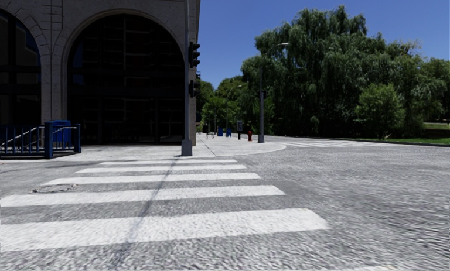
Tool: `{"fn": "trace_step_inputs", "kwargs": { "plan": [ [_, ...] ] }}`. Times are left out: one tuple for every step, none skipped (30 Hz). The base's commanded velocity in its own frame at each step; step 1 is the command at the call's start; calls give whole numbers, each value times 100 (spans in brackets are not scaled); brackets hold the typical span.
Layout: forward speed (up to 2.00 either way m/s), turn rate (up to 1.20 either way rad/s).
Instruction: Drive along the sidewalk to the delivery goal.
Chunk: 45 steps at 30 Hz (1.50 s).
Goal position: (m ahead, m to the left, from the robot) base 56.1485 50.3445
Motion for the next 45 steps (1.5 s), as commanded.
{"fn": "trace_step_inputs", "kwargs": {
  "plan": [
    [200,20],
    [200,20],
    [200,20],
    [200,20],
    [200,20],
    [200,20],
    [200,20],
    [200,20],
    [200,20],
    [200,20],
    [200,20],
    [200,20],
    [200,20],
    [200,20],
    [200,20],
    [200,20],
    [200,20],
    [200,20],
    [200,20],
    [200,20],
    [200,20],
    [200,20],
    [200,19],
    [200,18],
    [200,18],
    [200,18],
    [200,18],
    [200,18],
    [200,18],
    [200,18],
    [200,18],
    [200,18],
    [200,10],
    [200,10],
    [200,0],
    [200,0],
    [200,0],
    [200,0],
    [200,0],
    [200,0],
    [200,0],
    [200,0],
    [200,0],
    [200,0],
    [200,2]
  ]
}}
